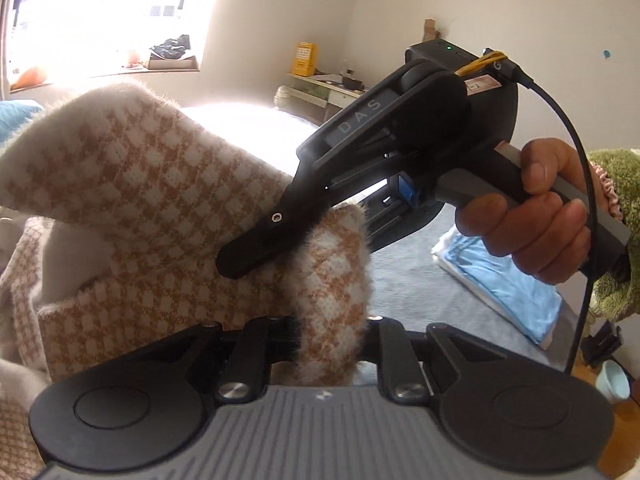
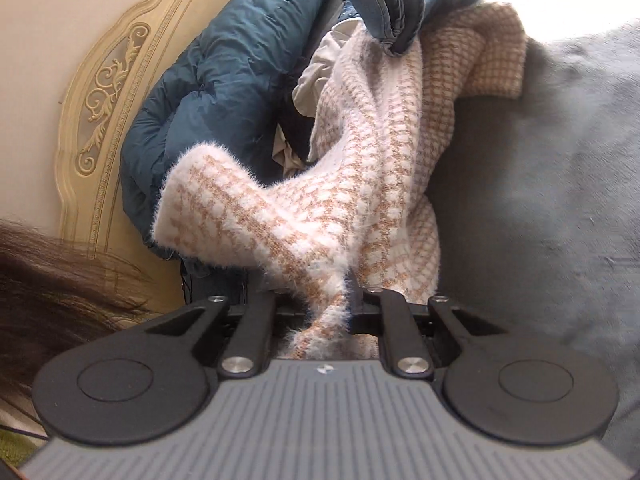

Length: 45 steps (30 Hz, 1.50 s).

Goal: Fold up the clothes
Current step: 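Lift the coat with both grippers and pull it off the clothes pile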

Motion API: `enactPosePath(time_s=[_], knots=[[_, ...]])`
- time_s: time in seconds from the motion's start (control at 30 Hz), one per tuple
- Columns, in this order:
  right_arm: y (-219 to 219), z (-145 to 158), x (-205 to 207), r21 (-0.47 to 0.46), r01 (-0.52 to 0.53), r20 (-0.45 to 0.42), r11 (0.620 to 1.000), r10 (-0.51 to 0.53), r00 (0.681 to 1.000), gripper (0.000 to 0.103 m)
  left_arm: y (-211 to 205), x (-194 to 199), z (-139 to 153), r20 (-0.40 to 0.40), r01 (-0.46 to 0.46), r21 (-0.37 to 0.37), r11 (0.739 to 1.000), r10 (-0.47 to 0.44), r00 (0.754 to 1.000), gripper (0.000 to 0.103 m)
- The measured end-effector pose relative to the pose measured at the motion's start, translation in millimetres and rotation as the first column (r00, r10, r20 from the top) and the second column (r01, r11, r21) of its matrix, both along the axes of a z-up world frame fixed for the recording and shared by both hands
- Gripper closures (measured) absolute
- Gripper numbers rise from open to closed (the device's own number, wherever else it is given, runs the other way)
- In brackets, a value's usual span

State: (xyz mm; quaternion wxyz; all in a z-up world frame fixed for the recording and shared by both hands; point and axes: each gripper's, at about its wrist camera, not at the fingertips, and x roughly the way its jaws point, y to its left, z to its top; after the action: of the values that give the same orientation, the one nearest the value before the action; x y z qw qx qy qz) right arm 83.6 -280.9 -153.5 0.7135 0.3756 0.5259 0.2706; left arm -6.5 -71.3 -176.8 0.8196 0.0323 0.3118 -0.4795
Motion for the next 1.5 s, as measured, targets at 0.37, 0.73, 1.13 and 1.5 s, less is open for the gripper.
enactPosePath(time_s=[0.37,0.73,1.13,1.5], knots=[[-119,-45,-66,-0.209,0.15,-0.118,0.966,-0.177,0.977,0.092,-138,-60,-59,-0.077,0.162,0.081,0.984,-0.156,0.985,0.073],[-145,-151,-60,-0.519,0.082,-0.146,0.851,-0.182,0.972,0.081,-12,9,-53,-0.257,-0.108,0.275,0.955,0.181,0.949,0.044],[-135,-160,-66,-0.586,0.108,-0.085,0.803,-0.193,0.977,0.076,10,192,-63,-0.137,-0.021,0.468,0.884,0.096,0.986,0.039],[-116,-158,-63,-0.681,0.077,-0.069,0.729,-0.168,0.983,0.069,-27,237,-99,-0.284,0.027,0.503,0.864,0.136,0.949,0.046]])
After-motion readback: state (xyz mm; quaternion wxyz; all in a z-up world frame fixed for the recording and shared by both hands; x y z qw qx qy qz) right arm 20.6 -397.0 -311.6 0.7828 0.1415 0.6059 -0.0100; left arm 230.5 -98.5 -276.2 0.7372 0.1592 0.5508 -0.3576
